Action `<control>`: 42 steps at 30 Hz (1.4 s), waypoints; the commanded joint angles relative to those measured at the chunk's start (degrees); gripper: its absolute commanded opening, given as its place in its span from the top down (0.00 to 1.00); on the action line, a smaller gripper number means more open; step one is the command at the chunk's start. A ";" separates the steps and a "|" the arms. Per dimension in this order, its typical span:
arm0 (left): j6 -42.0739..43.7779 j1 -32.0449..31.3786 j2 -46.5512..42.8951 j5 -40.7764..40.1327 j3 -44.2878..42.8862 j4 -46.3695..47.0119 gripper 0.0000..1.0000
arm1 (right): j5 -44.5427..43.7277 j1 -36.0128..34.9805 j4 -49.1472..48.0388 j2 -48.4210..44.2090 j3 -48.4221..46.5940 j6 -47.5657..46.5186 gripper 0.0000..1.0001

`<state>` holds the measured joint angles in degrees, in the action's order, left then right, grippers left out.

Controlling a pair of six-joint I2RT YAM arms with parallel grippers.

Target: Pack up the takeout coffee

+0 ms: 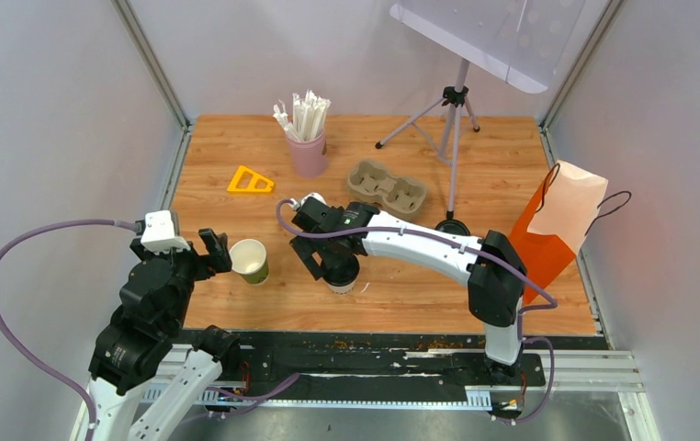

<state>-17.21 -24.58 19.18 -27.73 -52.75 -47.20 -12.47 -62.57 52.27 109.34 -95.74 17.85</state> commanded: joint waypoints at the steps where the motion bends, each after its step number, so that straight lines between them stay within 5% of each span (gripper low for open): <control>1: -0.19 0.32 0.58 0.35 -0.06 2.73 0.00 | 0.50 -0.45 1.39 -4.45 -0.48 0.06 0.04; 22: -0.04 0.32 1.56 1.13 -1.39 2.82 0.00 | 2.64 -0.36 -0.03 -7.57 5.33 -2.40 0.07; 42: -1.32 0.32 3.37 4.26 0.92 2.68 0.00 | 3.54 0.19 -2.49 -8.33 10.16 -2.07 0.27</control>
<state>-17.56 -24.58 20.64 -25.50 -52.73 -46.81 -8.25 -62.57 48.90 101.58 -87.29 16.34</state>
